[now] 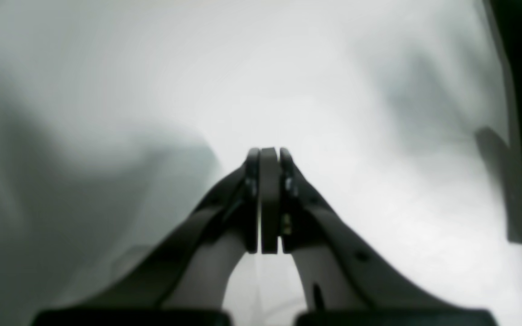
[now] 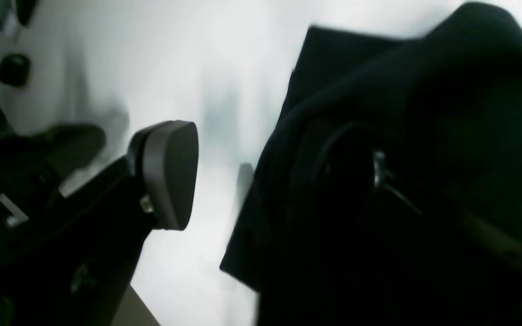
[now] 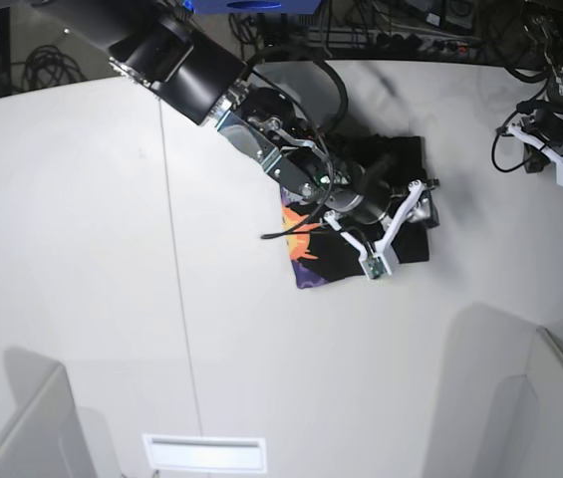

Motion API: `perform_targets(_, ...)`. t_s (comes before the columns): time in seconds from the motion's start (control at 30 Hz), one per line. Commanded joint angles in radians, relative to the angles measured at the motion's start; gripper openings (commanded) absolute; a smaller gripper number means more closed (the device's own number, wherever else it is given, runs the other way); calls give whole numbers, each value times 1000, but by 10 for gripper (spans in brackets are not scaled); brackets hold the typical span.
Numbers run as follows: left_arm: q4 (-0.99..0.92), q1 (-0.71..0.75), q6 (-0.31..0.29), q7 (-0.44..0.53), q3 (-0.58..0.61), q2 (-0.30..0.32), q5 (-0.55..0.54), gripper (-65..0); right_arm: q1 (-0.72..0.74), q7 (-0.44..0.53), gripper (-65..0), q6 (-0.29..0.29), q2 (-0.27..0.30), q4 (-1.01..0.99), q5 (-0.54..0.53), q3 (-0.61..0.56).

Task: Fold the T-shirt properly
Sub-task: 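Fold the held end over the shirt toward the left gripper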

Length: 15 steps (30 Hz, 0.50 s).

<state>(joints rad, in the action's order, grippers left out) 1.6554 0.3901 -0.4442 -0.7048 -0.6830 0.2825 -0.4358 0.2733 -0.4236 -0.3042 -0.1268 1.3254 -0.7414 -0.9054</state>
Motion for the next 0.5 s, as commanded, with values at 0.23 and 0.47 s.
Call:
perform_targets(0.23,15,0,2,18,-7,16,-13,-650,31,19,-216,15,-24,-4,-13,-50)
perform_targets(0.47,15,-6,2,18,-7,17,-16,-650,108,21,-216,17,-27,13,-126,-148)
